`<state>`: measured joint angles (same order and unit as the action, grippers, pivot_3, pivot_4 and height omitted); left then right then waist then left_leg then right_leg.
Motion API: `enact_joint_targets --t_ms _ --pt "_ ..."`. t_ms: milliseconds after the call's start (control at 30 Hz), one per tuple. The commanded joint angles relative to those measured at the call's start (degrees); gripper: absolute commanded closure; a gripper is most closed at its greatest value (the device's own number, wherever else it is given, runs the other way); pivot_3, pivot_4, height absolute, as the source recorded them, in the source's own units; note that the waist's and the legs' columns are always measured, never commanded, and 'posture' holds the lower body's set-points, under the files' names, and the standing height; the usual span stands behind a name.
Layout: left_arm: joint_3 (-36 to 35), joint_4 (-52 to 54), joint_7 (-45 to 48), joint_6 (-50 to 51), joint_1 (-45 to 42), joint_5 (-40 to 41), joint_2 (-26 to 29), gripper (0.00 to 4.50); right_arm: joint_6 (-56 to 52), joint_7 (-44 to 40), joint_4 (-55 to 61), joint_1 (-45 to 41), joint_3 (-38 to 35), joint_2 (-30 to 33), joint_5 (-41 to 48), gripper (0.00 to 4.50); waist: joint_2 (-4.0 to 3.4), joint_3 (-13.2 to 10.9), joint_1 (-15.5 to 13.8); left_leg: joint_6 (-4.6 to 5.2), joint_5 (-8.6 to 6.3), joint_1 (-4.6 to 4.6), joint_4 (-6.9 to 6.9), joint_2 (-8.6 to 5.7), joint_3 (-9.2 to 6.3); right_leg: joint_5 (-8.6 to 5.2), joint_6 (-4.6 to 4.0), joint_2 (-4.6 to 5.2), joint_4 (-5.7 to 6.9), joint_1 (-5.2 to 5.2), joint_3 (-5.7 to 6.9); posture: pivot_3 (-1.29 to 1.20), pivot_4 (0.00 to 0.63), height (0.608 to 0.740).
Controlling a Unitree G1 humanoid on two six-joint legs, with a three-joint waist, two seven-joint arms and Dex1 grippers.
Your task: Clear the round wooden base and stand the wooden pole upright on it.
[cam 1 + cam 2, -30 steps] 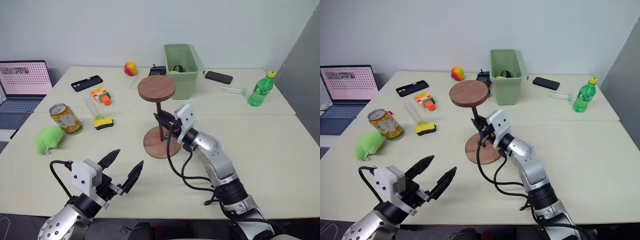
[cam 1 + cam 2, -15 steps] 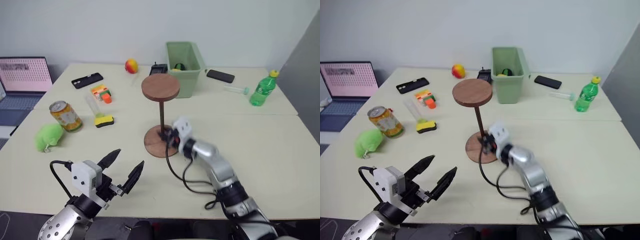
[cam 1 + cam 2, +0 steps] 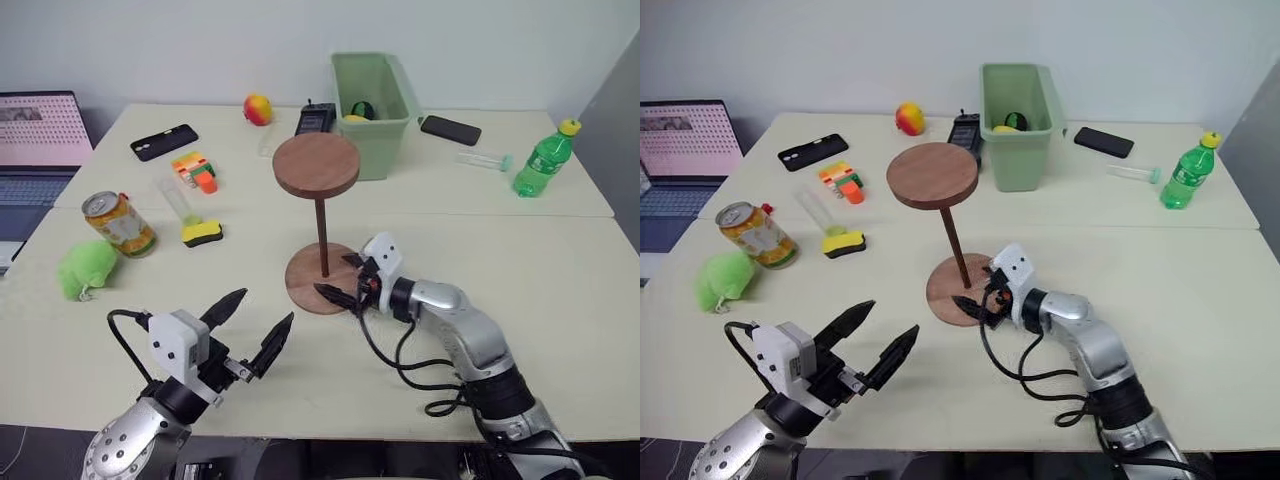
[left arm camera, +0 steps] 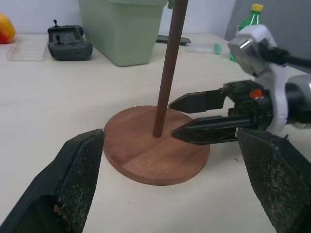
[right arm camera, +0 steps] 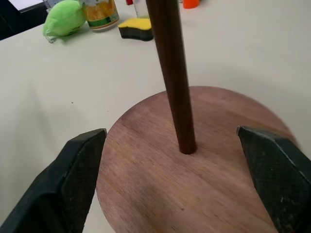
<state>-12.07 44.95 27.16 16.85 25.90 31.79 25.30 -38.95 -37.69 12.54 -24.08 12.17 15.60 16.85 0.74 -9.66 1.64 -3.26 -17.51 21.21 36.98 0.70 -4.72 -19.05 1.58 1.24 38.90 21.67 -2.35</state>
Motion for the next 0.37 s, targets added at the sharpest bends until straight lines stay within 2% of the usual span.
enact_joint_targets --t_ms 33,200,367 --pt "-6.33 -3.22 3.08 3.44 -4.03 4.80 5.65 0.00 -5.96 -4.83 7.59 -1.88 -6.12 6.60 6.61 0.02 -0.03 -0.06 -0.04 0.00 0.00 0.00 0.01 -0.01 -0.03 0.00 0.00 0.00 0.01 0.00 0.03 0.00 0.150 0.740" --pt "-9.42 -9.10 8.23 13.12 -9.60 6.23 18.64 0.00 -12.40 -12.78 11.18 -2.59 -11.56 17.33 15.26 0.02 0.07 -0.32 0.12 0.02 0.00 -0.03 -0.02 -0.02 -0.05 -0.01 0.00 -0.06 0.01 -0.04 0.06 0.00 0.150 0.740" --pt "-12.73 -18.45 13.46 18.00 -20.62 9.98 26.71 0.00 -12.03 -18.09 9.81 -2.96 -14.92 24.21 19.07 0.02 0.23 -0.69 0.23 0.03 0.01 0.01 0.01 0.04 -0.01 0.00 -0.01 -0.08 0.08 0.05 0.07 0.00 0.150 0.740"
